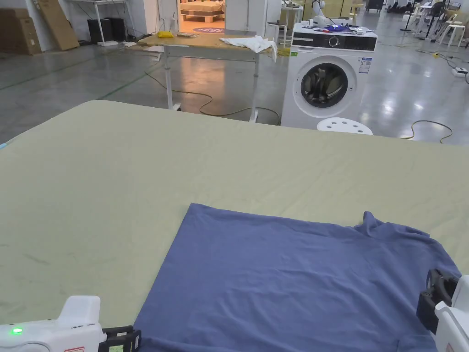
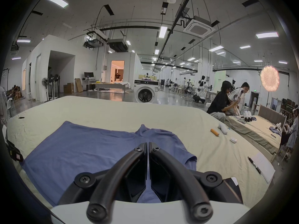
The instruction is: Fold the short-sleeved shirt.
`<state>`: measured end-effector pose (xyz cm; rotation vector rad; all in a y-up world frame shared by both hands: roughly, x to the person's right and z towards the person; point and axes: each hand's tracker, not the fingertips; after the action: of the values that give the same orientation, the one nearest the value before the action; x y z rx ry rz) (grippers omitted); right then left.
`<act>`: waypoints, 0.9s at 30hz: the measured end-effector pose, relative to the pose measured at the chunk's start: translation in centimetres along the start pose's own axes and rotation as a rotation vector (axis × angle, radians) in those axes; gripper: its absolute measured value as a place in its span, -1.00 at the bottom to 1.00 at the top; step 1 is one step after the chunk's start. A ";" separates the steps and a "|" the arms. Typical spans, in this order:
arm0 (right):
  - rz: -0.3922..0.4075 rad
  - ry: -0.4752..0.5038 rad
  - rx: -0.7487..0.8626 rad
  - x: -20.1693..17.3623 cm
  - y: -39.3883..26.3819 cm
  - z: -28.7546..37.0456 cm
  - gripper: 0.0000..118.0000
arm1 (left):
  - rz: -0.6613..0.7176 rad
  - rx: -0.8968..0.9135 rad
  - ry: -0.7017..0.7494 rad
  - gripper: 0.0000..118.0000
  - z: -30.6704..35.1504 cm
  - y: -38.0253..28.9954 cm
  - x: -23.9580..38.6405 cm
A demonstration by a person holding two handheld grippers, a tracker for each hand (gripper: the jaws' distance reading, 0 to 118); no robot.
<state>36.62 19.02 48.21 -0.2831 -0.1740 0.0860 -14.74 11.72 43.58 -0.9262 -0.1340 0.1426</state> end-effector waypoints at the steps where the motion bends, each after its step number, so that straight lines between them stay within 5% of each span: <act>1: 0.000 0.002 -0.008 0.0 -0.1 0.0 -0.99 | 0.016 -0.011 0.011 0.19 -0.8 0.0 -0.1; 7: -0.006 -0.005 -0.056 0.6 -0.8 -0.2 -0.98 | -0.074 0.003 0.094 0.09 -1.5 -0.4 2.3; 14: -0.018 -0.033 -0.099 2.7 -1.3 0.2 -0.98 | -0.086 0.025 0.005 -0.79 -1.3 -0.9 3.5; 18: 0.002 -0.030 -0.174 4.1 -1.0 0.5 -0.97 | -0.064 0.031 -0.014 -0.93 -1.3 -1.2 3.2; 21: 0.042 -0.024 -0.254 5.4 -0.6 1.3 -0.66 | -0.048 0.024 -0.032 -0.95 -0.8 -0.7 2.6; 24: 0.137 -0.033 -0.383 6.4 -0.4 2.3 0.04 | -0.056 0.023 -0.043 -0.95 0.0 -0.4 2.6; 27: 0.133 -0.024 -0.500 7.6 -1.4 3.3 0.15 | -0.055 0.032 -0.052 -0.96 0.8 -0.4 2.7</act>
<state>43.59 19.43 52.95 -0.7924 -0.1995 0.1784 -12.20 12.58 44.49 -0.8863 -0.2046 0.1182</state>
